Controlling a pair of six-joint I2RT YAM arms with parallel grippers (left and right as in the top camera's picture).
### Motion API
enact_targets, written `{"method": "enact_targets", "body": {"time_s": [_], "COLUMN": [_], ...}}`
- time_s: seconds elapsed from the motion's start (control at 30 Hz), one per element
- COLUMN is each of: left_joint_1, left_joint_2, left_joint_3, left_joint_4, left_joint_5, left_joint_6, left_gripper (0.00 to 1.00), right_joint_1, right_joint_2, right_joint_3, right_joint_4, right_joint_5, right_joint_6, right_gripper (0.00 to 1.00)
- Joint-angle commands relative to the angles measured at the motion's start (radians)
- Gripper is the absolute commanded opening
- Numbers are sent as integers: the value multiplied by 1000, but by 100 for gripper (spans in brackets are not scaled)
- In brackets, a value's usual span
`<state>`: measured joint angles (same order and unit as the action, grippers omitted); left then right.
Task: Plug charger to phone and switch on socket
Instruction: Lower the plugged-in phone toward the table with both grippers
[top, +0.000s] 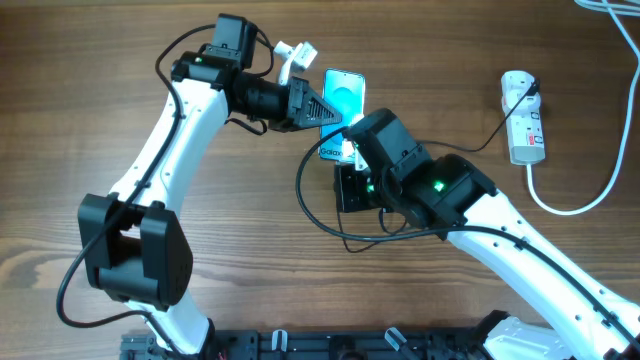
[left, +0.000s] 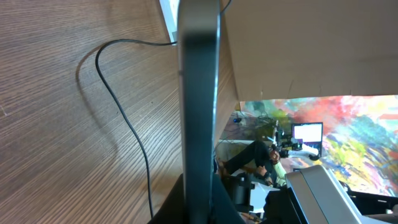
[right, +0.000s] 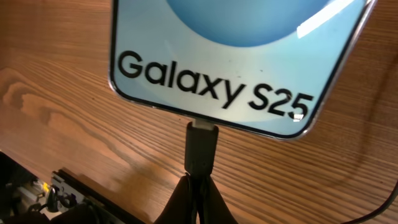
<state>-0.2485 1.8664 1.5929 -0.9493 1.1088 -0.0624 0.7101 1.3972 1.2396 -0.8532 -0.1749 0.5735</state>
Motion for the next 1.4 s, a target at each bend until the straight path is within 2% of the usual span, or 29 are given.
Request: {"method": "enact_targets", "body": {"time_s": [0.0,0.37,0.63,1.0,1.37], "left_joint_1": [-31,-30,-30,-30,-30], "left_joint_2": [-28,-28,-28,-28,-28], "left_joint_3": [16,16,16,16,16], "left_joint_4": [-8,-42,-73,-96,-178], "left_joint_5": [-13,-11,-11,-14,-10], "left_joint_6": [9,2,2,32,32], "left_gripper": [4,4,4,4,4], "right_joint_1": [-6,-6,-6,-8,-8], "right_joint_2": [11,11,11,11,11], "right_joint_3": [51,51,51,76,76], "right_joint_4": [24,41,96,83,134], "right_joint_5": [50,153,172,204,242], "right_joint_6": [-16,1,-29,-35,-35], "right_gripper": [5,5,5,5,5]}}
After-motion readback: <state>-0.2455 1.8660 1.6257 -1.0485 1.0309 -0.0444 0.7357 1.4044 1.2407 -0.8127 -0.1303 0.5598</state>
